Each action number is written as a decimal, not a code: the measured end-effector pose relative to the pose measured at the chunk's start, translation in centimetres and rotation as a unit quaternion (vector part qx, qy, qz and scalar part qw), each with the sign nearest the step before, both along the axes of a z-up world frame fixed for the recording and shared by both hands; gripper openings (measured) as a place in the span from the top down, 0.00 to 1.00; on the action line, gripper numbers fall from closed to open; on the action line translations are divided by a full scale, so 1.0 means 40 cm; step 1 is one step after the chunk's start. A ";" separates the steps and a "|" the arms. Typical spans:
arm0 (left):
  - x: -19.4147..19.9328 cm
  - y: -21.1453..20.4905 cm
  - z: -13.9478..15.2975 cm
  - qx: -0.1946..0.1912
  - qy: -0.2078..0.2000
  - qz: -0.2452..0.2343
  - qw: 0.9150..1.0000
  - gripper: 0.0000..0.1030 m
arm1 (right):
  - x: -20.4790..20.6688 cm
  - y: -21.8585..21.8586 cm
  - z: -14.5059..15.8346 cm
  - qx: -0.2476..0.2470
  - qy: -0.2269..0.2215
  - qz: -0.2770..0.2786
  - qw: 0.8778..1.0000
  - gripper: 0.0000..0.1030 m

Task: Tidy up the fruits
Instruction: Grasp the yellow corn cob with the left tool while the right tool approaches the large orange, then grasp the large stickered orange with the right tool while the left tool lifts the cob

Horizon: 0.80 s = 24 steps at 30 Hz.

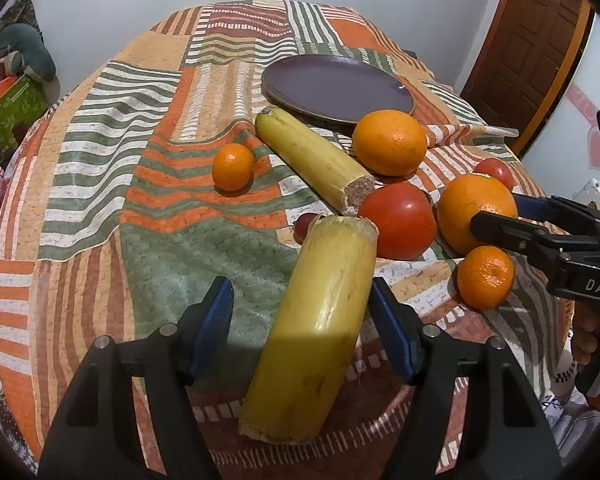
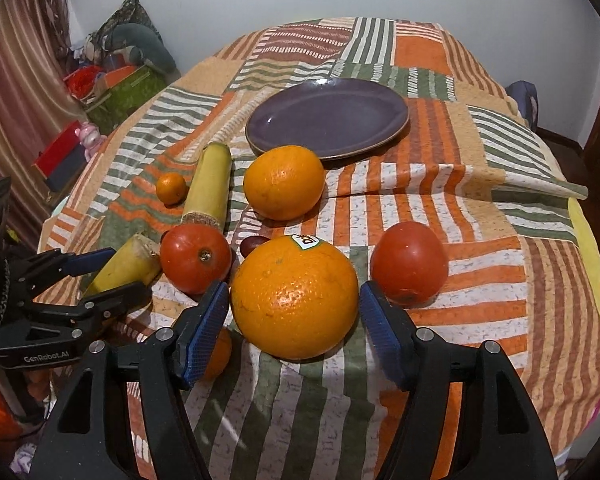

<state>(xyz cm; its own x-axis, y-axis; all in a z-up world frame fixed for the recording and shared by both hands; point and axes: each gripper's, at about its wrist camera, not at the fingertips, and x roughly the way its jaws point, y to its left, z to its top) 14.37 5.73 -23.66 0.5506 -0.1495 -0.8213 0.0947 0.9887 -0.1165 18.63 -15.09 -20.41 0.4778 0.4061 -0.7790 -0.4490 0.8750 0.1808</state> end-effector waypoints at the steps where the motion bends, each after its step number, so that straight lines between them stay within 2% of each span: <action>1: 0.000 -0.003 -0.002 0.000 -0.001 -0.003 1.000 0.37 | 0.002 0.001 -0.002 0.000 0.001 0.001 1.000 0.35; 3: 0.003 -0.008 -0.009 0.000 0.002 -0.007 1.000 0.43 | 0.008 0.004 -0.007 0.001 0.004 0.001 1.000 0.34; 4: 0.005 -0.010 -0.014 -0.006 0.006 -0.011 1.000 0.49 | 0.012 0.005 -0.010 0.003 0.007 0.001 1.000 0.34; 7: 0.006 -0.017 -0.016 -0.006 0.007 -0.017 1.000 0.55 | 0.022 0.004 -0.018 0.011 0.018 0.000 1.000 0.34; 15: 0.010 -0.008 0.002 -0.007 0.012 -0.007 1.000 0.58 | 0.028 -0.002 -0.018 0.024 0.029 0.002 0.999 0.35; 24: 0.003 0.017 0.072 -0.014 -0.019 0.006 1.000 0.61 | 0.015 -0.020 0.023 0.032 0.004 -0.010 0.999 0.35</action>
